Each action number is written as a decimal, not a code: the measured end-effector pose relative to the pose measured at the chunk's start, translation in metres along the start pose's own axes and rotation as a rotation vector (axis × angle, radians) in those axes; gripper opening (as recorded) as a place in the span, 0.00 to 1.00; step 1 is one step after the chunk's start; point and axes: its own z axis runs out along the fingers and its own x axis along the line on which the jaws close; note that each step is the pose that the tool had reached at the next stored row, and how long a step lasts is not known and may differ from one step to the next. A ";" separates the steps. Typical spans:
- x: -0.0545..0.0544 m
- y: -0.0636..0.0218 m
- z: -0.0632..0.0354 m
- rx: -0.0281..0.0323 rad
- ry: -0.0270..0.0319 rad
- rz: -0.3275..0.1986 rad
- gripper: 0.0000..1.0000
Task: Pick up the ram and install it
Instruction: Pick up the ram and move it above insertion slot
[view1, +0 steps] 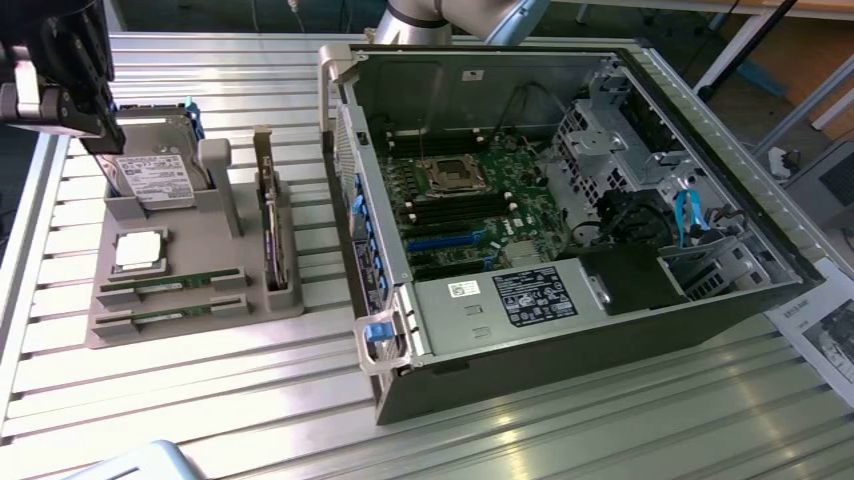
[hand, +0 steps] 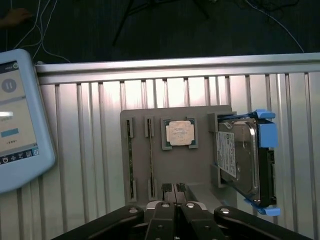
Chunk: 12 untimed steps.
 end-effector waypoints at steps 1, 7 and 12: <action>0.001 -0.0001 0.0012 0.0000 0.0000 0.000 0.10; 0.005 -0.0007 0.0108 0.0001 0.0000 0.000 0.10; 0.007 -0.0011 0.0179 0.0002 0.0000 0.000 0.10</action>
